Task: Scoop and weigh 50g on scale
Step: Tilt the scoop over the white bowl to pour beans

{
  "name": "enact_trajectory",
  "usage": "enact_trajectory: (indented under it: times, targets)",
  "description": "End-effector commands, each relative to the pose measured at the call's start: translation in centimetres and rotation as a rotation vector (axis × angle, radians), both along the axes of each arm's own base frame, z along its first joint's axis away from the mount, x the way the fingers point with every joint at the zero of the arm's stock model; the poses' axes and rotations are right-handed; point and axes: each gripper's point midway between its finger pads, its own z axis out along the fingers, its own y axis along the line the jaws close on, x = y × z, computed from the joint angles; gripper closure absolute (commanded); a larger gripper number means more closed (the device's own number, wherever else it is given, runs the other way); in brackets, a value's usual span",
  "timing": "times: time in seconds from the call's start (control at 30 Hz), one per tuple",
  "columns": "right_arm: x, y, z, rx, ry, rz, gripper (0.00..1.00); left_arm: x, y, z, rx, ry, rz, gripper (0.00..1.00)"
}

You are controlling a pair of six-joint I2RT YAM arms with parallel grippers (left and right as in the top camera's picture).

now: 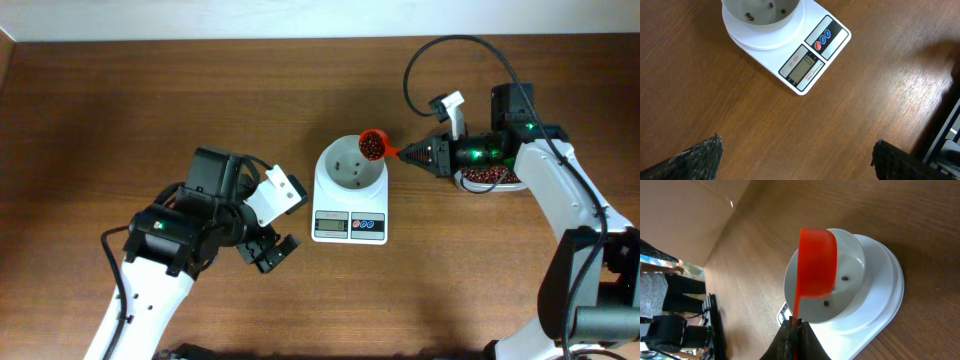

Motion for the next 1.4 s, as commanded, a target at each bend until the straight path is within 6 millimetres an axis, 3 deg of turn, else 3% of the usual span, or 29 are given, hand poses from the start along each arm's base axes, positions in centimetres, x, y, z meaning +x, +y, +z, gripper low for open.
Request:
enact_trajectory:
  times: [0.0, 0.5, 0.63, 0.77, 0.83, 0.9, 0.97, 1.0, 1.07, 1.13, 1.2, 1.27, 1.3, 1.37]
  targets:
    - [-0.1, 0.3, -0.1, 0.0, -0.019, 0.023, 0.96, 0.4, -0.1, 0.9, -0.013, -0.029, -0.014, 0.01]
    - [-0.4, 1.3, 0.4, 0.024, -0.077, 0.076, 0.96, 0.4, -0.1, 0.9, -0.013, -0.029, -0.014, 0.01]
    - [0.1, 1.3, -0.8, -0.051, -0.021, 0.024, 0.96, 0.4, -0.1, 0.9, -0.013, -0.029, -0.014, 0.01]
    - [-0.4, 2.1, -0.7, -0.037, -0.017, 0.051, 0.96, 0.4, -0.1, 0.9, -0.013, -0.029, -0.014, 0.01]
    - [0.2, 1.4, -1.8, -0.11, 0.028, -0.011, 0.96, 0.4, -0.1, 0.9, -0.013, -0.029, -0.014, 0.01]
    - [-0.8, 2.4, -0.6, -0.034, -0.043, 0.085, 0.96, 0.4, -0.1, 0.9, -0.013, -0.029, -0.014, 0.01]
    - [-0.1, 1.7, -1.6, -0.096, 0.02, 0.01, 0.96, 0.4, -0.1, 0.9, -0.013, -0.029, -0.014, 0.01]
    - [-1.0, 2.6, -0.3, -0.017, -0.052, 0.1, 0.96, 0.4, -0.1, 0.9, -0.013, -0.029, -0.014, 0.01]
    - [0.0, 1.6, -1.5, -0.095, 0.003, 0.013, 0.96, 0.4, -0.1, 0.9, -0.013, -0.029, -0.014, 0.01]
    - [-0.8, 2.4, -0.7, -0.041, -0.045, 0.084, 0.96, 0.4, -0.1, 0.9, -0.013, -0.029, -0.014, 0.01]
    - [0.0, 1.7, -1.5, -0.096, 0.0, 0.018, 0.96, 0.4, -0.1, 0.9, -0.013, -0.029, -0.014, 0.01]
    - [-0.9, 2.7, -0.3, -0.023, -0.067, 0.101, 0.96, 0.4, -0.1, 0.9, -0.013, -0.029, -0.014, 0.01]
    - [-0.1, 2.2, -1.1, -0.079, -0.05, 0.058, 0.96, 0.4, -0.1, 0.9, -0.013, -0.029, -0.014, 0.01]
    - [-0.7, 2.6, -0.5, -0.041, -0.081, 0.103, 0.96, 0.4, -0.1, 0.9, -0.013, -0.029, -0.014, 0.01]
